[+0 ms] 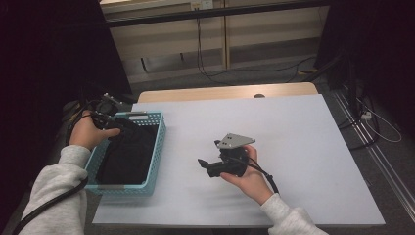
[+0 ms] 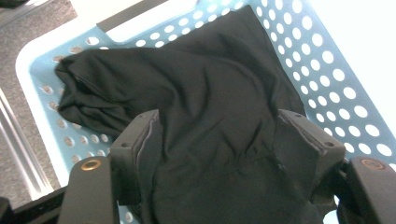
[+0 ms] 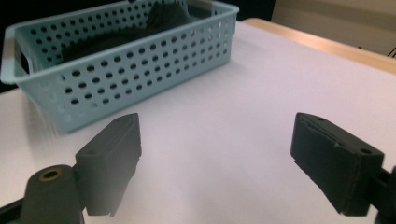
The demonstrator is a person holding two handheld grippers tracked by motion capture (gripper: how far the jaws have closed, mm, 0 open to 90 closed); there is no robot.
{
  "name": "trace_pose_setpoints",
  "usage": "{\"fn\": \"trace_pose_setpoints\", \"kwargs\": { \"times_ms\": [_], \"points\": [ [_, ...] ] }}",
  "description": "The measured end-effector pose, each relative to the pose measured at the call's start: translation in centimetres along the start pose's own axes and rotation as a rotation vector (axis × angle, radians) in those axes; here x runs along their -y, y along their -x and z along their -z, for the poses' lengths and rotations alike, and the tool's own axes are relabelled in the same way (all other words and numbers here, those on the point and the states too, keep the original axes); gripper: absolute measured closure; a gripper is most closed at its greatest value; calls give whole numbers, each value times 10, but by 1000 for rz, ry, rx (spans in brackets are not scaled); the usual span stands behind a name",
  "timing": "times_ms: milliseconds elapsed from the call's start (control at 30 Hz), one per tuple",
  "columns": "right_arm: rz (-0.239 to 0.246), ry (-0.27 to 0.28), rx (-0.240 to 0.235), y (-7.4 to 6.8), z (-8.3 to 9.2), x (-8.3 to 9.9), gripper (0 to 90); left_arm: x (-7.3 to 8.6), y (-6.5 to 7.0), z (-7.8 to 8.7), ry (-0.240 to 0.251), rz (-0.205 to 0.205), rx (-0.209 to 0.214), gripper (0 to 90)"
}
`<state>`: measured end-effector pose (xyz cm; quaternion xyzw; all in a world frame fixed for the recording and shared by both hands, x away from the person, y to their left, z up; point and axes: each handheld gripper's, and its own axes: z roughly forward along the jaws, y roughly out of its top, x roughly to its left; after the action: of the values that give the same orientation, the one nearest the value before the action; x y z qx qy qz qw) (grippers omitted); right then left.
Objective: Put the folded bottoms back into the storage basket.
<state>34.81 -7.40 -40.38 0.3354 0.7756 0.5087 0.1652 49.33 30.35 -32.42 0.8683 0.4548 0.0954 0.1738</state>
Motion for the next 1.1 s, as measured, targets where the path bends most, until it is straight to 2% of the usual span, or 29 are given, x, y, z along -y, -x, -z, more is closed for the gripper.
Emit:
{"fn": "trace_pose_setpoints", "kwargs": {
  "times_ms": [133,233,300,367,467,500,533,567,600,700,733,767,800,900,1033,1100],
  "points": [
    [42,-49,19,5,2,8,153,3,3,-6,10,-6,1,331],
    [40,-87,34,9,3,14,147,7,5,-11,11,-27,-6,375],
    [32,-92,39,12,5,19,149,9,6,-14,6,-17,6,453],
    [24,-93,42,14,8,22,151,13,5,-18,8,-21,-7,571],
    [21,-99,50,17,13,25,152,21,4,-29,-11,0,25,748],
    [20,-95,54,17,15,26,153,24,5,-33,-22,-2,23,782],
    [16,-92,54,18,17,27,153,26,5,-38,-35,-28,20,810],
    [12,-89,54,19,19,27,154,29,7,-43,-43,-23,26,827],
    [8,-86,56,20,21,28,154,31,8,-48,-45,-39,31,840],
    [-7,-81,58,22,26,30,154,38,11,-62,-66,-45,42,875],
    [-9,-80,61,23,27,31,154,40,10,-66,-79,-53,37,875],
    [-10,-80,63,23,28,32,155,42,10,-70,-88,-35,32,886],
    [-12,-80,61,24,29,32,155,44,9,-74,-94,-38,23,888],
    [-13,-76,59,24,32,34,155,46,6,-76,-81,-17,35,898],
    [-11,-72,60,24,34,34,154,48,7,-74,-135,-29,26,900],
    [-9,-69,60,23,34,34,155,51,9,-73,-143,-52,25,900]
  ]
}}
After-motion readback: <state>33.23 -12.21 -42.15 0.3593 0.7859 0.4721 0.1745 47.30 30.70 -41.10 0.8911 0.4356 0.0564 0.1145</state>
